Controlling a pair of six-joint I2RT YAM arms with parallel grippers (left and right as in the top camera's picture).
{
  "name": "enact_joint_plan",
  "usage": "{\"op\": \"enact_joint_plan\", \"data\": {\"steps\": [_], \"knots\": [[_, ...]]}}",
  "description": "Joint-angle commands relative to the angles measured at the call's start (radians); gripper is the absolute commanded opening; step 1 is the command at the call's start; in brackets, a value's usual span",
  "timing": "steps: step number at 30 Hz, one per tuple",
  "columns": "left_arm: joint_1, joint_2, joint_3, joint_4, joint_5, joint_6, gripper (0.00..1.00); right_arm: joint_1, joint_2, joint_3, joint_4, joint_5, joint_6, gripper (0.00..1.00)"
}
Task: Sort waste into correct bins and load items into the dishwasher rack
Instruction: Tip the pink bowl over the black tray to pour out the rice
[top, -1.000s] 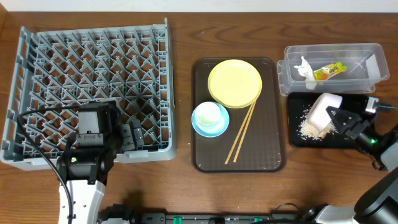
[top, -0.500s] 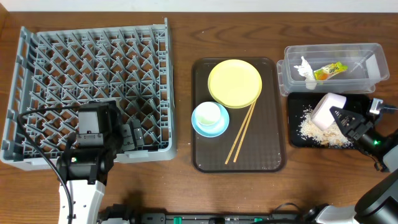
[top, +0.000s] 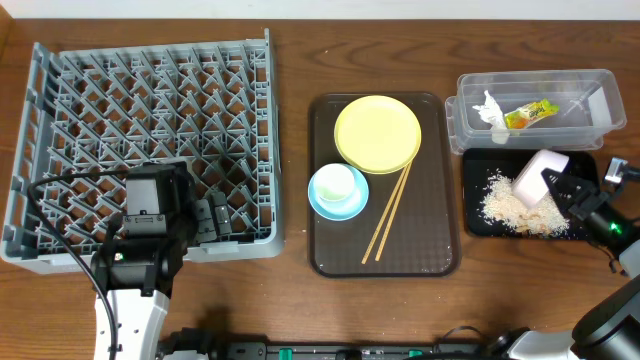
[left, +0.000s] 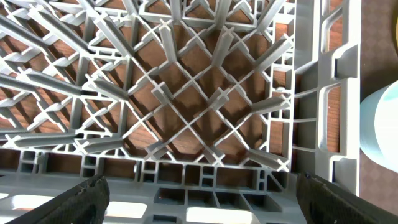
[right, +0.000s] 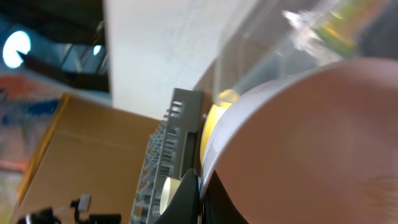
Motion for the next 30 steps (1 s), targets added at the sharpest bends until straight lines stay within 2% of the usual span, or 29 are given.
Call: {"op": "enact_joint_plan", "data": {"steps": [1, 2, 4, 8, 11, 13, 15, 21, 24, 30], "knots": [[-0.002, 0.0, 0.022, 0.0, -0.002, 0.01, 0.97, 0.004, 0.002, 0.003, -0.008, 0.021, 0.121, 0.01], [-0.002, 0.0, 0.022, 0.001, -0.002, 0.01, 0.97, 0.004, 0.002, 0.003, -0.013, 0.019, 0.136, 0.01], [-0.002, 0.0, 0.022, 0.001, -0.002, 0.01, 0.97, 0.014, 0.002, 0.003, 0.068, -0.109, 0.065, 0.01], [-0.002, 0.0, 0.022, 0.003, -0.002, 0.01, 0.97, 0.02, -0.003, 0.002, 0.066, -0.069, 0.104, 0.01], [-0.002, 0.0, 0.022, 0.005, -0.002, 0.01, 0.97, 0.025, -0.006, 0.003, 0.081, -0.108, 0.055, 0.01], [-0.002, 0.0, 0.022, 0.005, -0.002, 0.01, 0.97, 0.025, -0.006, 0.003, 0.069, -0.043, 0.114, 0.01], [-0.002, 0.0, 0.022, 0.005, -0.002, 0.01, 0.97, 0.024, -0.005, 0.003, 0.1, -0.11, 0.078, 0.01], [-0.002, 0.0, 0.022, 0.009, -0.002, 0.01, 0.97, 0.027, -0.005, 0.003, 0.093, -0.039, 0.132, 0.01], [-0.002, 0.0, 0.022, 0.009, -0.002, 0.01, 0.97, 0.033, -0.005, 0.003, 0.111, -0.104, 0.1, 0.01], [-0.002, 0.0, 0.022, 0.013, -0.002, 0.01, 0.97, 0.061, -0.005, 0.003, 0.111, -0.077, 0.147, 0.02]]}}
